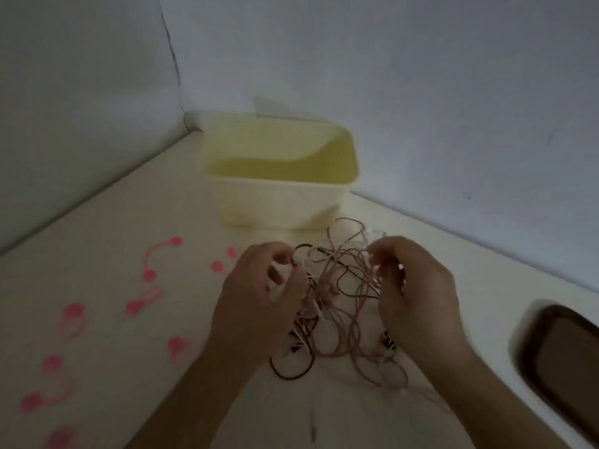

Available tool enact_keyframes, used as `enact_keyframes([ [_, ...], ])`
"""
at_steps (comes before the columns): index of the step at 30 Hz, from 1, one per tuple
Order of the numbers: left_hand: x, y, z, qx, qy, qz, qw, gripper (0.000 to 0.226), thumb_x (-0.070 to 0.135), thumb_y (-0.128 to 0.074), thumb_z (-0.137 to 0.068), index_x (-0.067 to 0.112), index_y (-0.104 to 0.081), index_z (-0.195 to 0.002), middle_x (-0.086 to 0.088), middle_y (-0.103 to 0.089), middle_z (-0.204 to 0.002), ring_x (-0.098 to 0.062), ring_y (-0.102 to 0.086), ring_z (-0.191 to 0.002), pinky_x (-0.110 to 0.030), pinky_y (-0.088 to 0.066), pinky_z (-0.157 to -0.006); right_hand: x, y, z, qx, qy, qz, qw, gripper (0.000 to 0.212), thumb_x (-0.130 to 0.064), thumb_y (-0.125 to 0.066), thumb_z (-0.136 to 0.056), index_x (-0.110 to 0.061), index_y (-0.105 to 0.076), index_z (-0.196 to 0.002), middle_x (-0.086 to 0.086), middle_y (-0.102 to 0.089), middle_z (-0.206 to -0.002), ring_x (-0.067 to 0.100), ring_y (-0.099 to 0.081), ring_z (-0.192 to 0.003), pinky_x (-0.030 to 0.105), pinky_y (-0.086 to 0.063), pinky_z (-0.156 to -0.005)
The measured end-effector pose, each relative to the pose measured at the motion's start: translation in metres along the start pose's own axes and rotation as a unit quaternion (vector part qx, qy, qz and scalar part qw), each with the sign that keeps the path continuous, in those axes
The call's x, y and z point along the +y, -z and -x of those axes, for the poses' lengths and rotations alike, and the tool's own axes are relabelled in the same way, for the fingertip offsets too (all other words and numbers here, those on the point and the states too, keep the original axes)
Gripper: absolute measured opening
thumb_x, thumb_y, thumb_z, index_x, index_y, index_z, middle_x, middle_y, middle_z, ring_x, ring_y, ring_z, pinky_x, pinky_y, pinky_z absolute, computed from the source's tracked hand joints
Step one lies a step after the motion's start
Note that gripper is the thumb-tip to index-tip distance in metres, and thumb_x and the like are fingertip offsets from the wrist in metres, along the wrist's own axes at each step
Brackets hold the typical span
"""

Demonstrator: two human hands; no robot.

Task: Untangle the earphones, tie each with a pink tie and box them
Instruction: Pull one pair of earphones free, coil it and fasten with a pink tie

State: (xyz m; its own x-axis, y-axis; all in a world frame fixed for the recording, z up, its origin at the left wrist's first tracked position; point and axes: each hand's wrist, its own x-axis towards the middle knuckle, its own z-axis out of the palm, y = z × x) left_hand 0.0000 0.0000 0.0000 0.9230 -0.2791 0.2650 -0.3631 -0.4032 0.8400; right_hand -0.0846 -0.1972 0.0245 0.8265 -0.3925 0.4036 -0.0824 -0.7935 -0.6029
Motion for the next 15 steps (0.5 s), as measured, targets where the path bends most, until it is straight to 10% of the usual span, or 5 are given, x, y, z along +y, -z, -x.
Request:
enact_keyframes([
  [4,-0.017,-0.029,0.002,-0.130,-0.109,-0.150,0.974,0.055,0.063,-0.064,-0.080,0.038,-0.060,-0.129,0.016,-0.052,-0.121,-0.008,-0.049,-0.113,-0.029,-0.047,-0.094,0.015,-0.023,-0.007,0.000,0.040,-0.016,0.999,0.040,0.015,-0.051,-0.088,-0.018,-0.070,-0.099,-0.009,-0.070,-0.088,0.007,-0.065,-0.085,0.016,-0.050,-0.071],
  [9,-0.023,-0.028,0.001,-0.064,-0.110,-0.097,0.987,0.014,0.021,-0.072,-0.088,0.031,-0.076,-0.097,0.015,-0.067,-0.096,0.001,-0.061,-0.093,-0.008,-0.044,-0.077,0.015,-0.011,-0.005,-0.034,0.026,-0.066,0.997,0.050,0.018,-0.042,-0.082,-0.020,-0.074,-0.092,-0.007,-0.072,-0.083,0.004,-0.065,-0.080,0.011,-0.047,-0.063],
  [15,-0.026,-0.017,0.013,-0.016,-0.070,-0.001,0.997,0.020,0.012,-0.072,-0.092,0.032,-0.073,-0.093,0.019,-0.075,-0.092,0.012,-0.065,-0.092,0.001,-0.041,-0.072,0.002,0.053,-0.006,-0.119,0.012,0.048,0.992,0.058,0.016,-0.037,-0.076,-0.027,-0.074,-0.083,-0.011,-0.074,-0.082,0.001,-0.069,-0.081,0.016,-0.049,-0.064],
])
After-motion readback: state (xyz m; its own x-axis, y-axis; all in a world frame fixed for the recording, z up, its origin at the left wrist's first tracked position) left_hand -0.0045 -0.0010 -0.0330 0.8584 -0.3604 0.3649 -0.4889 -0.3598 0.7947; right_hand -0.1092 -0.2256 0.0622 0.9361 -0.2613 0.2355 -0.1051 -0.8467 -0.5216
